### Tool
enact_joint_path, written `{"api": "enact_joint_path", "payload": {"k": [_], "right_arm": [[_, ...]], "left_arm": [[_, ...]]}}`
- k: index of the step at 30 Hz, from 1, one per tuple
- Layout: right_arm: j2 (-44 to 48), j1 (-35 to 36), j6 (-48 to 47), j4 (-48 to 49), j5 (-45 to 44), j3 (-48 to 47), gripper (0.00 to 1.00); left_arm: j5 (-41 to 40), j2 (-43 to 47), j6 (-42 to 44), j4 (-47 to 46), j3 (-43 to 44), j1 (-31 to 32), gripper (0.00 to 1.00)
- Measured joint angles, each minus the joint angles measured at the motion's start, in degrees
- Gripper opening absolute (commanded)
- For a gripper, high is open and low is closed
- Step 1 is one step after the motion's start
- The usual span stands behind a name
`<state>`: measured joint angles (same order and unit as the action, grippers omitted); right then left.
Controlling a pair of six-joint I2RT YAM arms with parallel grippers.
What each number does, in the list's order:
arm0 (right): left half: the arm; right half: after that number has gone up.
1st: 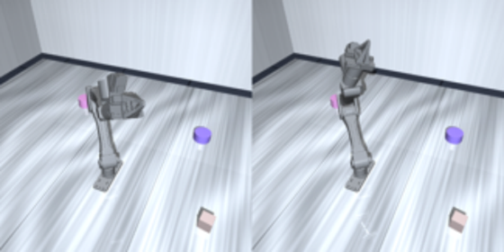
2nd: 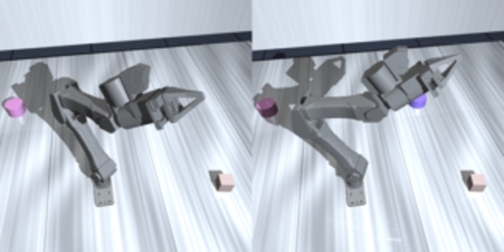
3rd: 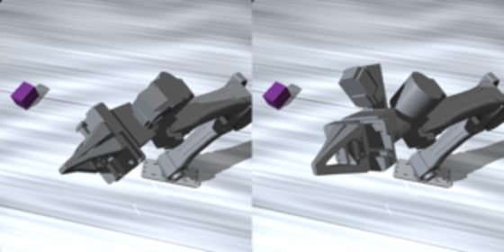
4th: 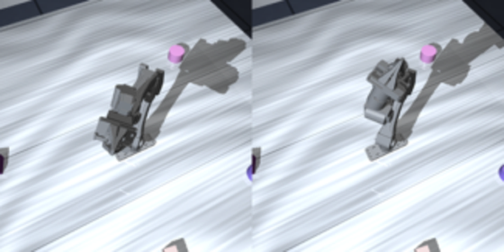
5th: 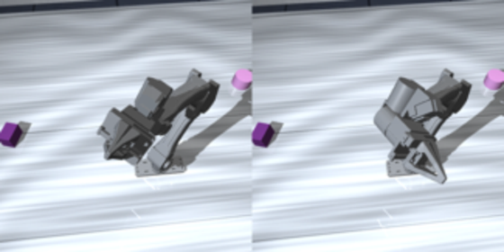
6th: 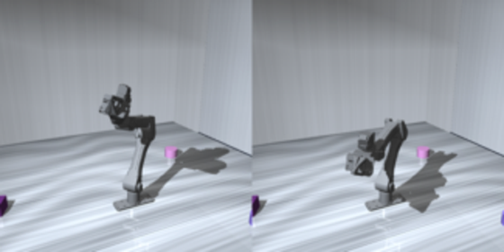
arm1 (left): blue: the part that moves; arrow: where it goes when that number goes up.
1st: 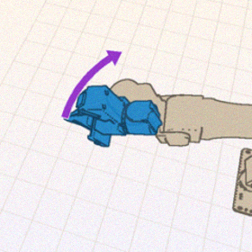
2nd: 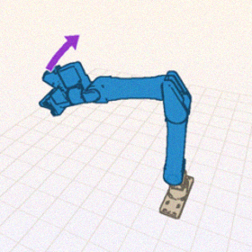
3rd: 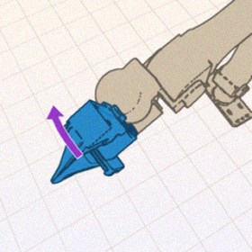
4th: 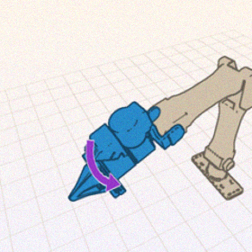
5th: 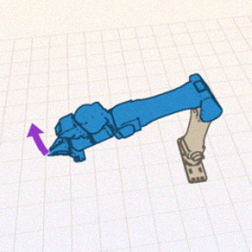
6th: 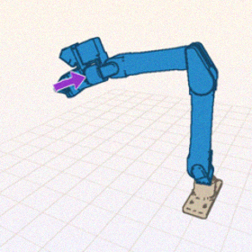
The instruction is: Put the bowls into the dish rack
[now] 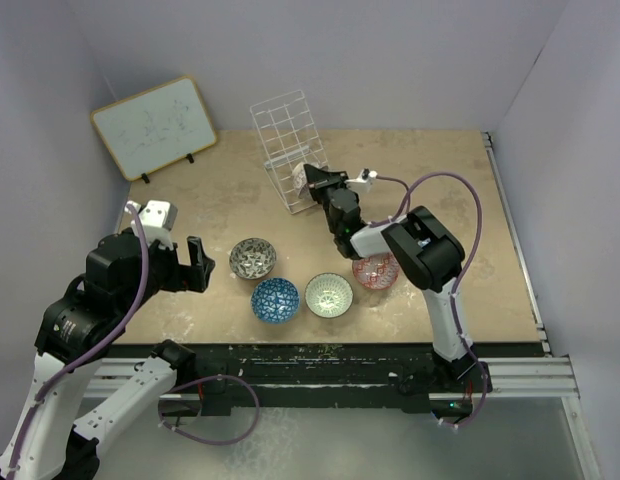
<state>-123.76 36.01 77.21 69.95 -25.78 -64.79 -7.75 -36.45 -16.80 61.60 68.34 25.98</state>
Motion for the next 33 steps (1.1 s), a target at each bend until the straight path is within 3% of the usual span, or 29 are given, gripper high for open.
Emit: {"api": "enact_joint_path", "payload": {"k": [8, 20, 28, 33], "right_arm": [[0.5, -1.8, 2.0, 1.7, 1.9, 3.7, 0.00], [5.3, -10.2, 2.9, 2.5, 7.6, 11.6, 0.00], [6.7, -18.8, 0.4, 2.1, 17.7, 12.5, 0.00], [2.8, -20.9, 0.6, 8.3, 25.1, 11.0, 0.00]], "left_arm": [[-0.2, 0.7, 0.1, 0.4, 0.0, 0.0, 0.99], [-0.1, 0.7, 0.1, 0.2, 0.0, 0.0, 0.99], [0.1, 0.5, 0.1, -0.1, 0.0, 0.0, 0.99], [0.1, -0.3, 0.1, -0.7, 0.0, 0.0, 0.99]]}}
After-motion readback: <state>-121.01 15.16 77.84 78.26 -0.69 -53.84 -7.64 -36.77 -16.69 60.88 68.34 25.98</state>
